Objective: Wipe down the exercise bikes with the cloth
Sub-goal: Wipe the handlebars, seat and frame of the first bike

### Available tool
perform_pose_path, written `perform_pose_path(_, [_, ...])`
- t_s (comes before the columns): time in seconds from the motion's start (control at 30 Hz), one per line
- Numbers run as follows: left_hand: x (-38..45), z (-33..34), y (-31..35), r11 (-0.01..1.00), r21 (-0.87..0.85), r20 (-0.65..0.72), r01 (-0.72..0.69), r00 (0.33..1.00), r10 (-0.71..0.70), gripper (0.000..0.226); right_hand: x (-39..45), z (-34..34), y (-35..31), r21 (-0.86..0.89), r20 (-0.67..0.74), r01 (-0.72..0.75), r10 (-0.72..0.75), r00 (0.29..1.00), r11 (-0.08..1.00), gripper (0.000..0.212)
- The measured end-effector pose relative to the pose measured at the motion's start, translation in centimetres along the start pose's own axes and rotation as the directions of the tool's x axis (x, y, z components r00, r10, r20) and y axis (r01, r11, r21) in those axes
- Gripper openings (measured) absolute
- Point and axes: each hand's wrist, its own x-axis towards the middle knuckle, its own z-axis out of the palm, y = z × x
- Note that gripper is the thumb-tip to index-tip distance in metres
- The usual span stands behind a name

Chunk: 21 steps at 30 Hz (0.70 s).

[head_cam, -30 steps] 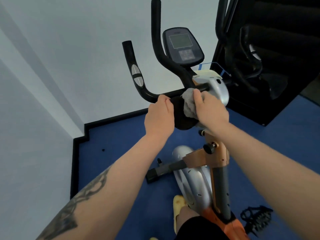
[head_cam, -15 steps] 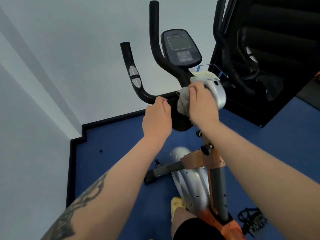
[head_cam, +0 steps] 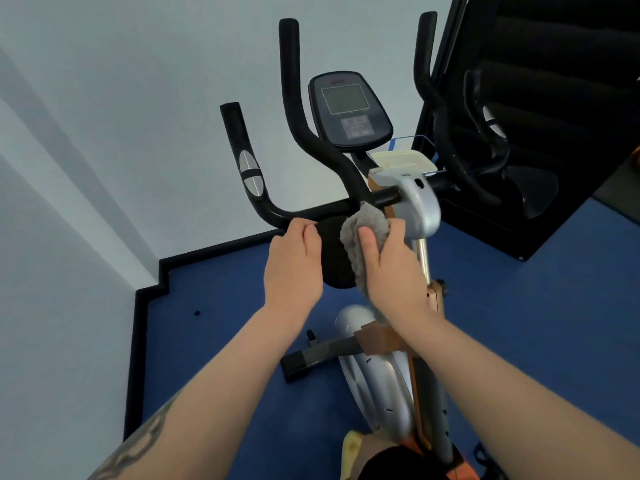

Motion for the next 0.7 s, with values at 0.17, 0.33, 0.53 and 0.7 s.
perform_pose_path(0.17, [2.1,-0.9,1.5,0.960,0.276,0.043,-0.045,0.998,0.034,0.024,4.9,-2.1,-0.4,-0.197,0.199,0.142,-0.102,0.975,0.970,0.042])
perform_pose_path(0.33, [4.4,-1.2,2.7,0.911,0.408,0.081,-0.067,0.996,0.037,0.034,2.7,-1.9,0.2,0.044,0.194,0.063,-0.070,0.978,0.997,0.040])
perform_pose_path(0.53, [6.5,0.6,4.6,0.951,0.251,0.009,-0.181,0.983,0.185,0.016,8.3,-5.1,3.1,0.148,-0.061,0.048,-0.040,0.997,0.988,0.034])
perform_pose_path(0.7, [7.7,2.7,5.6,0.862,0.419,0.066,-0.286,0.956,0.285,0.041,11.5,-5.5,6.5,-0.139,-0.230,0.152,-0.181,0.956,0.979,0.041])
